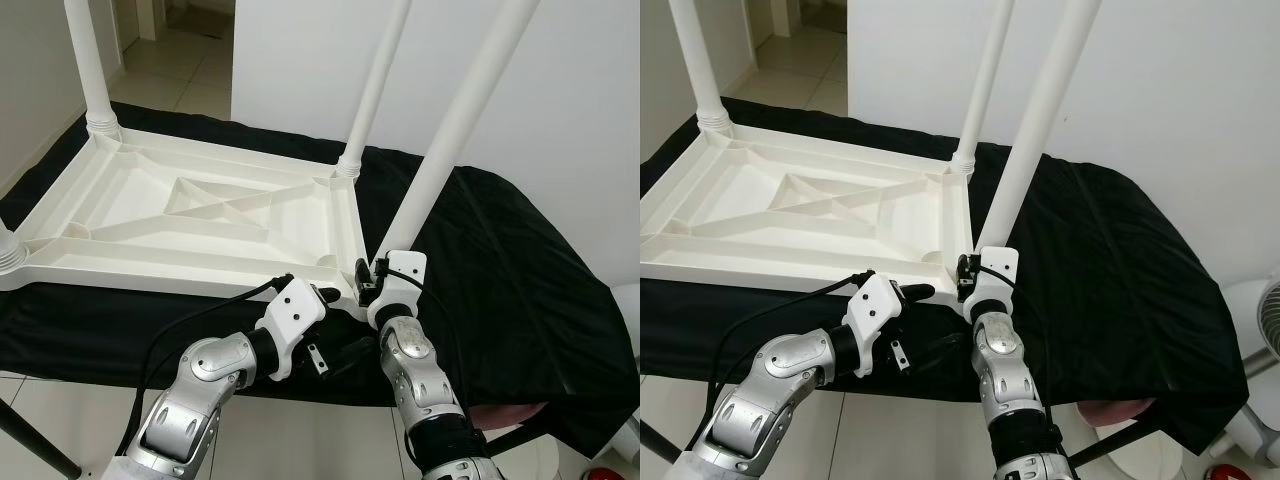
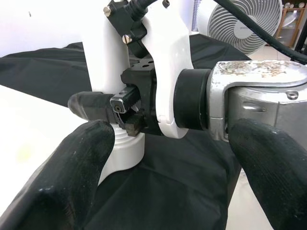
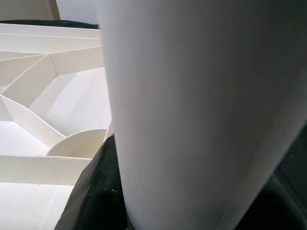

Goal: Building children table

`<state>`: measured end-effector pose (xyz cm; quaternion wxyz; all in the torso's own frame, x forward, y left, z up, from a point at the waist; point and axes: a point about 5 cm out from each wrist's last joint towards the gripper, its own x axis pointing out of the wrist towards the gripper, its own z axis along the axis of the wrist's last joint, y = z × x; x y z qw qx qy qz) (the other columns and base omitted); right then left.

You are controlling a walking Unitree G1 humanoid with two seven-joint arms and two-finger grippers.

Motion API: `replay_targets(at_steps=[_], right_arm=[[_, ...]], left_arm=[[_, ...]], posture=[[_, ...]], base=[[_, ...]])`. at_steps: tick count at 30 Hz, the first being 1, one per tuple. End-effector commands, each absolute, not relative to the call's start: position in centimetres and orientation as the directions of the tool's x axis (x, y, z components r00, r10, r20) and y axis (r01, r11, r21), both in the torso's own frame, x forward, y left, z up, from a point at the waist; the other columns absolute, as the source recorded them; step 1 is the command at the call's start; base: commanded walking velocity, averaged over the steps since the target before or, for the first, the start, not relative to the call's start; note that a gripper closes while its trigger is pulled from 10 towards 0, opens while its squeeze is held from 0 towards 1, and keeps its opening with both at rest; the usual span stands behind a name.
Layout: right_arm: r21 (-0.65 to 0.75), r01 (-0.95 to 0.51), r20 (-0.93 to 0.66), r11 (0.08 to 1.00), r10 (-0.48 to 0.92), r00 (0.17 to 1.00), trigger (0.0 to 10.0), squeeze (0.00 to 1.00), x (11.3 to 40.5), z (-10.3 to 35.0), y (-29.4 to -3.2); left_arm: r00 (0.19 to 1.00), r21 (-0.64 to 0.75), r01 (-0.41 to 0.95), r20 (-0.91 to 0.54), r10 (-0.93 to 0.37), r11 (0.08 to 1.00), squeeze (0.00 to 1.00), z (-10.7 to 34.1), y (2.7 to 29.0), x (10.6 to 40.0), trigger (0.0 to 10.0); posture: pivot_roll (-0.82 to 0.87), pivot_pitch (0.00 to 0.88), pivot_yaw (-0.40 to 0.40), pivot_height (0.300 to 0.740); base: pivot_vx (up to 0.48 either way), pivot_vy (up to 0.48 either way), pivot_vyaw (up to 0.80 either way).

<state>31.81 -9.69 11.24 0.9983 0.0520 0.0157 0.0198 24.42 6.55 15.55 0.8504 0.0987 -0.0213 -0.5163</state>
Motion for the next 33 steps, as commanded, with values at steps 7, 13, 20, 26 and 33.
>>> replay_targets(at_steps=[7,13,20,26,33], right_arm=[[0.045,0.016,-0.123,0.999,-0.010,0.992,4.4,0.00,30.8,9.6,-10.7],[0.043,-0.035,-0.046,0.998,0.037,0.998,10.0,1.00,30.4,10.4,-12.2],[0.031,-0.056,-0.025,0.998,0.057,0.998,10.0,1.00,30.3,10.6,-13.5],[0.006,-0.148,0.003,0.989,0.148,0.989,10.0,0.00,30.5,11.2,-14.2],[-0.042,-0.341,0.066,0.939,0.344,0.937,10.0,0.00,30.9,12.8,-14.3]], left_arm=[[0.526,0.197,0.838,-0.047,-0.849,0.508,0.00,15.8,6.4,24.5,10.0],[0.525,0.200,0.839,-0.047,-0.850,0.506,0.00,15.9,6.5,24.5,10.0],[0.525,0.202,0.838,-0.046,-0.850,0.507,0.00,15.9,6.5,24.6,10.0],[0.524,0.203,0.838,-0.044,-0.850,0.506,0.00,16.0,6.5,24.6,10.0],[0.524,0.207,0.837,-0.045,-0.850,0.506,0.00,16.1,6.6,24.8,10.0]], posture=[[0.07,0.000,-0.197,0.740],[0.07,0.000,-0.193,0.740],[0.06,0.000,-0.195,0.740],[0.06,0.000,-0.193,0.740],[0.06,0.000,-0.188,0.740]], base=[[0.000,0.000,0.00],[0.000,0.000,0.00],[0.000,0.000,0.00],[0.000,0.000,0.00],[0.000,0.000,0.00]])
